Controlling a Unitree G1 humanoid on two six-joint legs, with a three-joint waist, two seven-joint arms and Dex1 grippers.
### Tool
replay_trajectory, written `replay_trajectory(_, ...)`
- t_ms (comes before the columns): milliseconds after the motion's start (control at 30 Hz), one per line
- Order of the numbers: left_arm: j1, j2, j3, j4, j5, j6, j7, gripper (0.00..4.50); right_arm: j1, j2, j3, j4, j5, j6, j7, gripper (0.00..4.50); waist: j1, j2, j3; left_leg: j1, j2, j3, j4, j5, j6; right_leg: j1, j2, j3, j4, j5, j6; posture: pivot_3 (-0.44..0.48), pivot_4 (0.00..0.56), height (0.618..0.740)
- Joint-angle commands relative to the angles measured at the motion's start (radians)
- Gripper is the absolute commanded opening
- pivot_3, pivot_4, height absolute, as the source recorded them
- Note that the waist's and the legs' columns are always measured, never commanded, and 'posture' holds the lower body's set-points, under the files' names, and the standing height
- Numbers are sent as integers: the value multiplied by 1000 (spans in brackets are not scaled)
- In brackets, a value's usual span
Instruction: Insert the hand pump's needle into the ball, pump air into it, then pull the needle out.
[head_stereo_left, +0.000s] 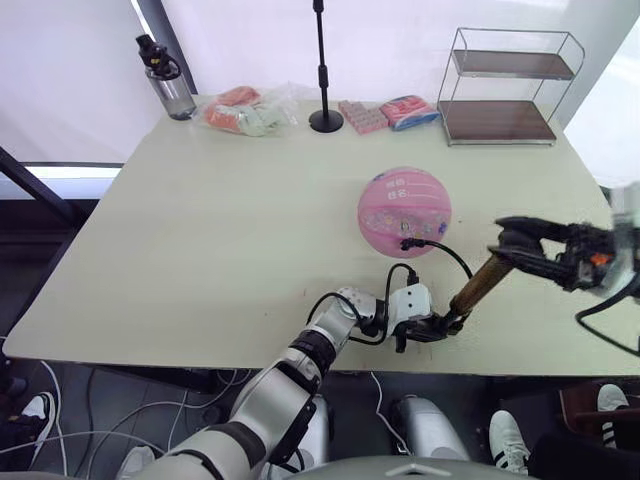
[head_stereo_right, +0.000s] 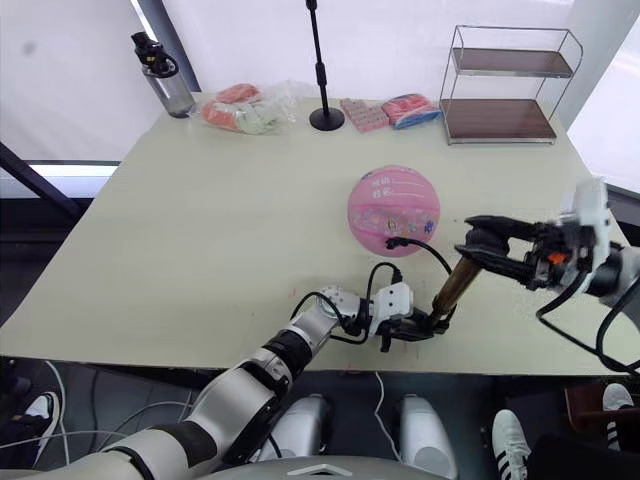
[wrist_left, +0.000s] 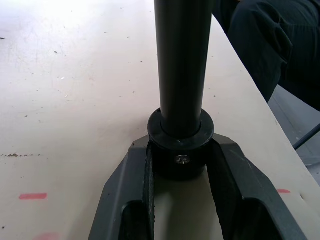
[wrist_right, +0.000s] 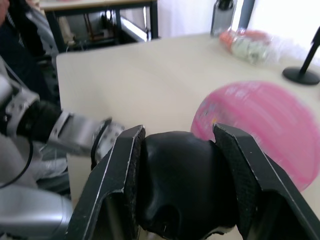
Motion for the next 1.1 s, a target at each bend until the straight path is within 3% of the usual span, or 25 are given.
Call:
replay_trajectory(33,36,38,-27,79,57,47,14,998,-72,-70,-141,-29,105,60,-18,1728,0,0,0,0,0,0,0,0,0,0,0,0,0,0,0,0,150,731)
replay_trajectory(400,34,34,-26,82,56,53,14,998,-145,-124,-183,-40,183,161,-52,1728,0,0,1,-1,0,0,0,0,0,-1,-1,0,0,0,0,0,150,731)
replay_trajectory(733,33,34,-23,79,52,66,20,998,55,4,10,-72,-77,-2,-4,1728,-2,-2,-1,1,0,0,0,0,0,1,0,0,0,0,0,0,150,731)
replay_trajectory(1100,27,37,-16,71,47,75,25,998,123,221,246,147,-374,-305,5,1728,-4,-7,-4,3,1,0,0,0,0,2,1,0,0,0,0,0,150,731)
